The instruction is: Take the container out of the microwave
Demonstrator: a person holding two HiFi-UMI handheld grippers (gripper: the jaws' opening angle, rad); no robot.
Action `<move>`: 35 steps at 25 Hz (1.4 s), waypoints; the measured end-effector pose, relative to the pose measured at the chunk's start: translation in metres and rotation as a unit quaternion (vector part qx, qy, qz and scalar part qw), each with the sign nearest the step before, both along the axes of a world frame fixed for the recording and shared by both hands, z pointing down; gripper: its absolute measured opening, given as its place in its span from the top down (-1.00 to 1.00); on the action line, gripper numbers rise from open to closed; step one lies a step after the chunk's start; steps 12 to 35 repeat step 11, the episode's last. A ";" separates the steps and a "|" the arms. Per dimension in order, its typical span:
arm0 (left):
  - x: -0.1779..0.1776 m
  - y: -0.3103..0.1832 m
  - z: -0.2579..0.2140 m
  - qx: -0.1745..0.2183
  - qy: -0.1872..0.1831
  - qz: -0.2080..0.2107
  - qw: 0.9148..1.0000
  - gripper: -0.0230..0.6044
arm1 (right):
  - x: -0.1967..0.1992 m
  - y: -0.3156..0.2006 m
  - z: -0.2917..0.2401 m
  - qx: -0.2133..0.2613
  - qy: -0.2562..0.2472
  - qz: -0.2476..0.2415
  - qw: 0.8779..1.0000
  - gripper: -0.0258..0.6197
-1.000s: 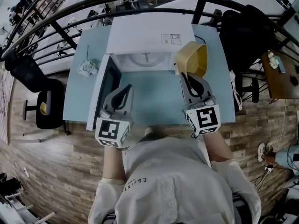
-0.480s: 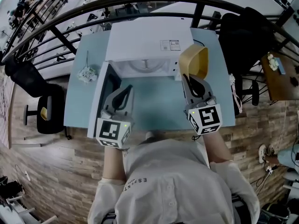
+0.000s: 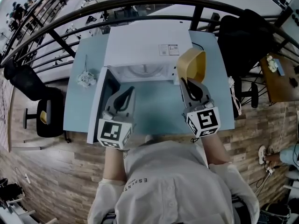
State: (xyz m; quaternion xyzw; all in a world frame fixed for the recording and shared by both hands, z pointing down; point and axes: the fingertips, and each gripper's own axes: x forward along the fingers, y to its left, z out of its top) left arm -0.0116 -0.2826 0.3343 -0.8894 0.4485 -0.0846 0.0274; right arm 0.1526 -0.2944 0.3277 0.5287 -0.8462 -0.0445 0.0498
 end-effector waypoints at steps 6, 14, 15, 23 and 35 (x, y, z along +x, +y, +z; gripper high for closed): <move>0.006 -0.006 0.000 0.000 0.004 0.006 1.000 0.95 | 0.002 -0.003 0.000 0.006 0.004 -0.004 1.000 0.86; 0.013 -0.011 -0.002 0.004 0.006 0.013 1.000 0.95 | 0.003 -0.004 0.001 0.007 0.005 -0.003 1.000 0.86; 0.013 -0.011 -0.002 0.004 0.006 0.013 1.000 0.95 | 0.003 -0.004 0.001 0.007 0.005 -0.003 1.000 0.86; 0.013 -0.011 -0.002 0.004 0.006 0.013 1.000 0.95 | 0.003 -0.004 0.001 0.007 0.005 -0.003 1.000 0.86; 0.013 -0.011 -0.002 0.004 0.006 0.013 1.000 0.95 | 0.003 -0.004 0.001 0.007 0.005 -0.003 1.000 0.86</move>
